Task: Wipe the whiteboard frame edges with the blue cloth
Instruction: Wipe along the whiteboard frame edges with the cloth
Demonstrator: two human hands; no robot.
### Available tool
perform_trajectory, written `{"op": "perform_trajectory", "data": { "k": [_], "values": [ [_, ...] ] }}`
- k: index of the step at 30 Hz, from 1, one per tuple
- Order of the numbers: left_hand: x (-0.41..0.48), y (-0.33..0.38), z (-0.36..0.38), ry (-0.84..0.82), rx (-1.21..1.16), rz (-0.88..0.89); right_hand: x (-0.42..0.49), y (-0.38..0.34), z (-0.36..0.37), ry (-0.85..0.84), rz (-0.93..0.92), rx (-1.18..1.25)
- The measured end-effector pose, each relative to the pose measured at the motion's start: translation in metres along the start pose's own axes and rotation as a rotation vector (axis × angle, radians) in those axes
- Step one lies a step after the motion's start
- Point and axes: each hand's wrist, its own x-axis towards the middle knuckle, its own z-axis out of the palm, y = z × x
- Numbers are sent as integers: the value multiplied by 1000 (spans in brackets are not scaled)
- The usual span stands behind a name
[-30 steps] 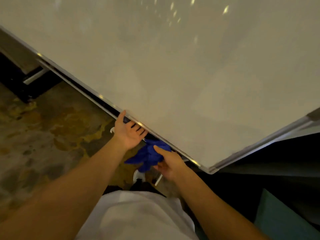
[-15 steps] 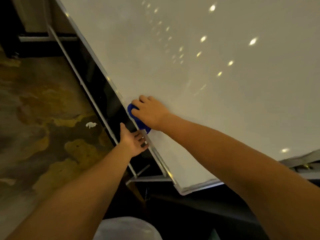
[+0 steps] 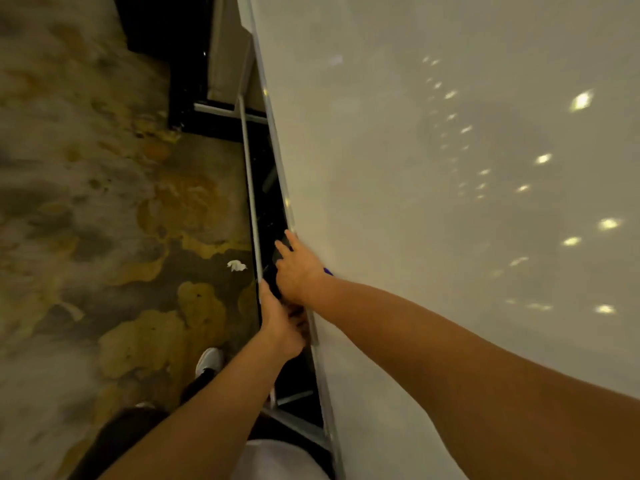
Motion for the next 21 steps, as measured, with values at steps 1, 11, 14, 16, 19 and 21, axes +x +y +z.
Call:
{"op": "perform_trajectory", "data": {
  "k": [1, 11, 14, 16, 19, 21],
  "values": [
    [-2, 0, -2, 12, -10, 21, -1, -2, 0, 33, -21, 8],
    [-1, -57, -21, -83, -97, 249, -60, 1, 21, 286, -358, 39],
    [-3, -89, -15, -90, 102, 195, -59, 24, 19, 291, -148, 44],
    [-4, -108, -10, -87, 256, 222, -54, 27, 22, 231, -45, 103],
    [-2, -120, -13, -58, 437, 384, -47, -2, 36, 114, -239, 18],
    [-1, -121, -14, -83, 536, 475, -47, -12, 49, 84, -352, -15]
  ]
}}
